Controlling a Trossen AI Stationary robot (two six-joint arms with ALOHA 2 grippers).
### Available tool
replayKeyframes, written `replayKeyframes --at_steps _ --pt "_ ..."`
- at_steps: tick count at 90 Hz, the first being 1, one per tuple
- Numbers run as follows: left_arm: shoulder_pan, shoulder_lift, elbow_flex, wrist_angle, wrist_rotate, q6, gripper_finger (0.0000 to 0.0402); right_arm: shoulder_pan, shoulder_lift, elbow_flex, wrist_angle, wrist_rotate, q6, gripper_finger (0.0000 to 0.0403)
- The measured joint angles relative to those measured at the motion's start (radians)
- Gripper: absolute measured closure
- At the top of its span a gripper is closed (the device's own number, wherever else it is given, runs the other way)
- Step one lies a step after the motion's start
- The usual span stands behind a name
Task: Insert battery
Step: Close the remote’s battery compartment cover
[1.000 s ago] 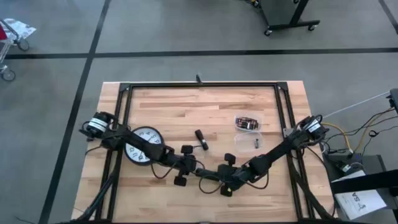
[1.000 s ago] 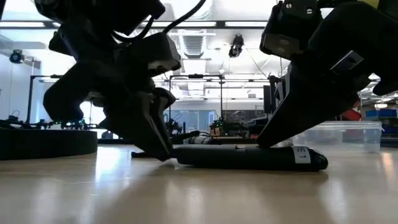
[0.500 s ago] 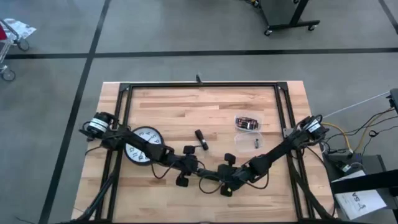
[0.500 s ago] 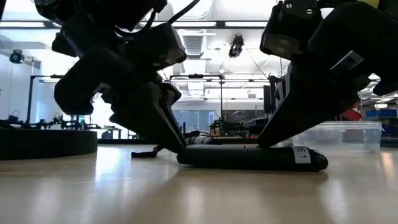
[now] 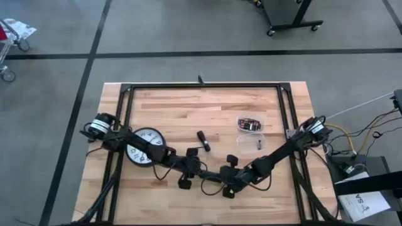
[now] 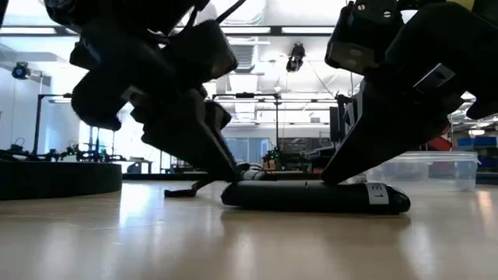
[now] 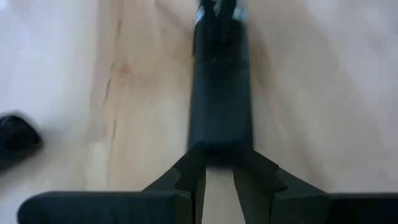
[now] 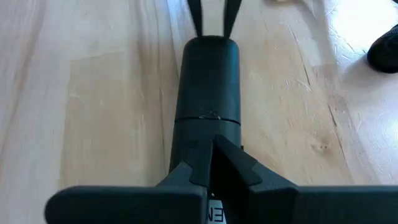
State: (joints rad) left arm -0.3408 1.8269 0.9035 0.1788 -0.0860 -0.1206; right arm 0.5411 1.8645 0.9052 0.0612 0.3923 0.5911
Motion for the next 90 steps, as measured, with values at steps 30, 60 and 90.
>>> replayKeyframes --at_steps 30,60,90 --pt "-0.003 0.018 0.001 0.034 -0.002 -0.005 0.0343 0.001 0.000 0.000 0.001 0.001 0.005 0.0403" --pt "-0.003 -0.073 -0.001 -0.036 0.001 -0.005 0.0343 0.001 0.000 0.000 0.002 0.001 0.016 0.0403" --pt "-0.003 -0.031 -0.001 -0.113 0.001 -0.034 0.0359 0.001 0.000 0.000 0.002 0.001 0.014 0.0403"
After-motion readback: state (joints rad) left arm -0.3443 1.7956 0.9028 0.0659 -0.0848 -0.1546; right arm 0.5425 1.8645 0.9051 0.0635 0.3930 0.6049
